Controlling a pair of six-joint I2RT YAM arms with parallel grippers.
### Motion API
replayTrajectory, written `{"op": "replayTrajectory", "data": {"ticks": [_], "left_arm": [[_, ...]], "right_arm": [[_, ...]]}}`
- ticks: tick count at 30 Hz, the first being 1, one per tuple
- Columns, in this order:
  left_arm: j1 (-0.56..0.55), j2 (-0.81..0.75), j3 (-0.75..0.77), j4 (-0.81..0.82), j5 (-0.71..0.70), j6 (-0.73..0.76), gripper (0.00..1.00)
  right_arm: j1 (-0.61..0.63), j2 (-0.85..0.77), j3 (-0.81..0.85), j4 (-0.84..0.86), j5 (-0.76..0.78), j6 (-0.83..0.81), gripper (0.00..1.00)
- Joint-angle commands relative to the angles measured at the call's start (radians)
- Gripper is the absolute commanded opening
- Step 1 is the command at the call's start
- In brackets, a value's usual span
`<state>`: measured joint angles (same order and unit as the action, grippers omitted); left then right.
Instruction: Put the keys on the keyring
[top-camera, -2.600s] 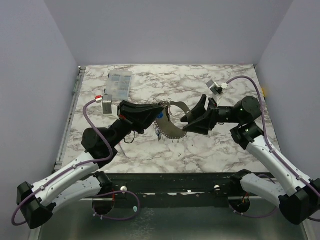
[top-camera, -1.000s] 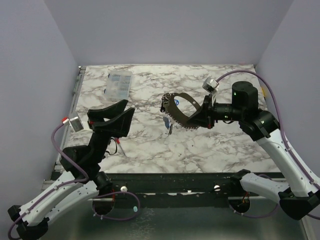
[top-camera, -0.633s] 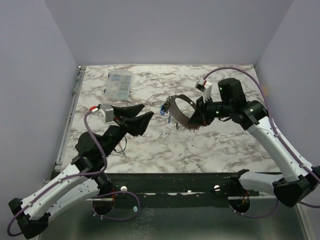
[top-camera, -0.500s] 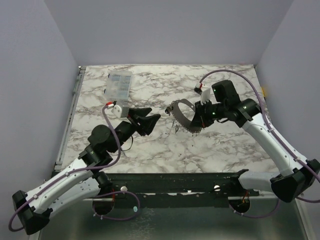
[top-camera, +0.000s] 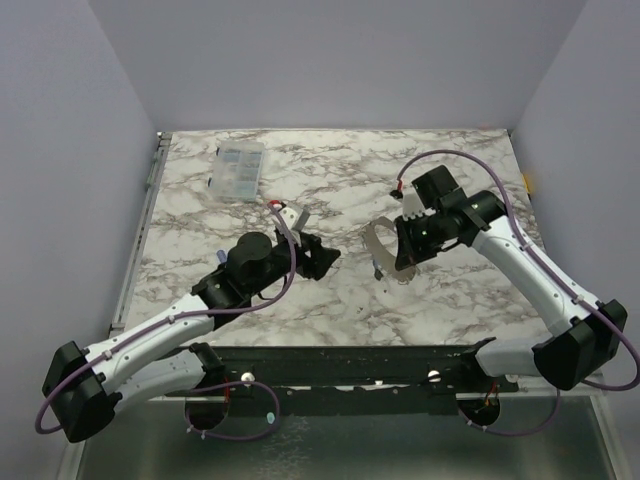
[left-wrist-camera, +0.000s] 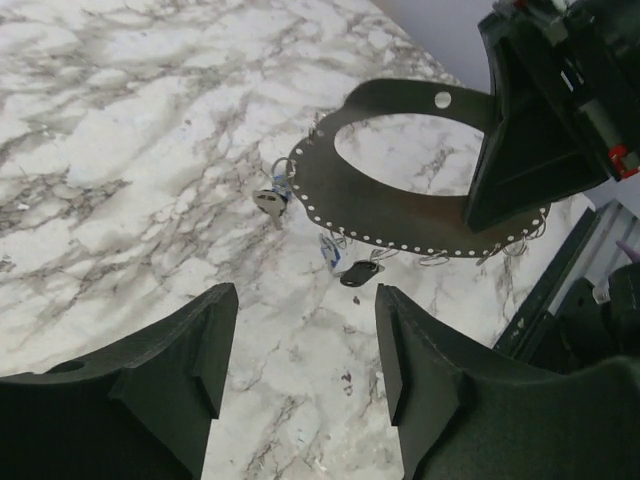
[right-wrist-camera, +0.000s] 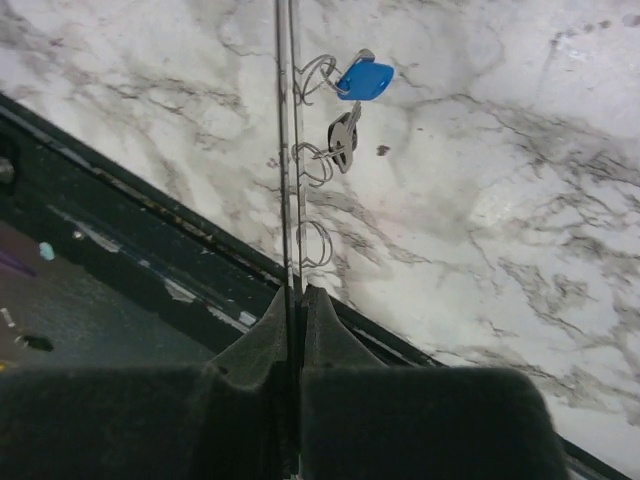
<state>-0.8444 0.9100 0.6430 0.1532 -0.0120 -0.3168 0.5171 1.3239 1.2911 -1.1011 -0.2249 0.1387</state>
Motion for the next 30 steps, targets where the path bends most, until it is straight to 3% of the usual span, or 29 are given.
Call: {"op": "replayTrajectory", "data": {"ticks": [1, 5, 11, 20, 26, 30], "left_arm": [[0.000, 0.036, 0.044, -0.015, 0.161, 0.022, 0.67], [-0.001, 0.011, 0.085, -0.042, 0.195, 0.078, 0.79], [0.000, -0.064, 0.119, -0.205, 0.058, 0.149, 0.90], [0.001, -0.361, 0.002, -0.331, -0.283, 0.246, 0.94], [0.000, -0.494, -0.101, -0.340, -0.422, 0.307, 0.94], [0.000, -0.547, -0.164, -0.339, -0.441, 0.310, 0.94]], "right_arm": [[0.001, -0.048, 0.011, 0.070, -0.272, 0.020, 0.01], [0.000, -0.090, -0.029, 0.189, -0.322, 0.082, 0.01], [0.002, -0.043, -0.110, 0.323, -0.376, 0.172, 0.01], [0.001, 0.017, -0.201, 0.600, -0.459, 0.383, 0.01], [0.001, 0.083, -0.226, 0.717, -0.462, 0.471, 0.01], [0.002, 0.096, -0.248, 0.795, -0.448, 0.529, 0.01]]}}
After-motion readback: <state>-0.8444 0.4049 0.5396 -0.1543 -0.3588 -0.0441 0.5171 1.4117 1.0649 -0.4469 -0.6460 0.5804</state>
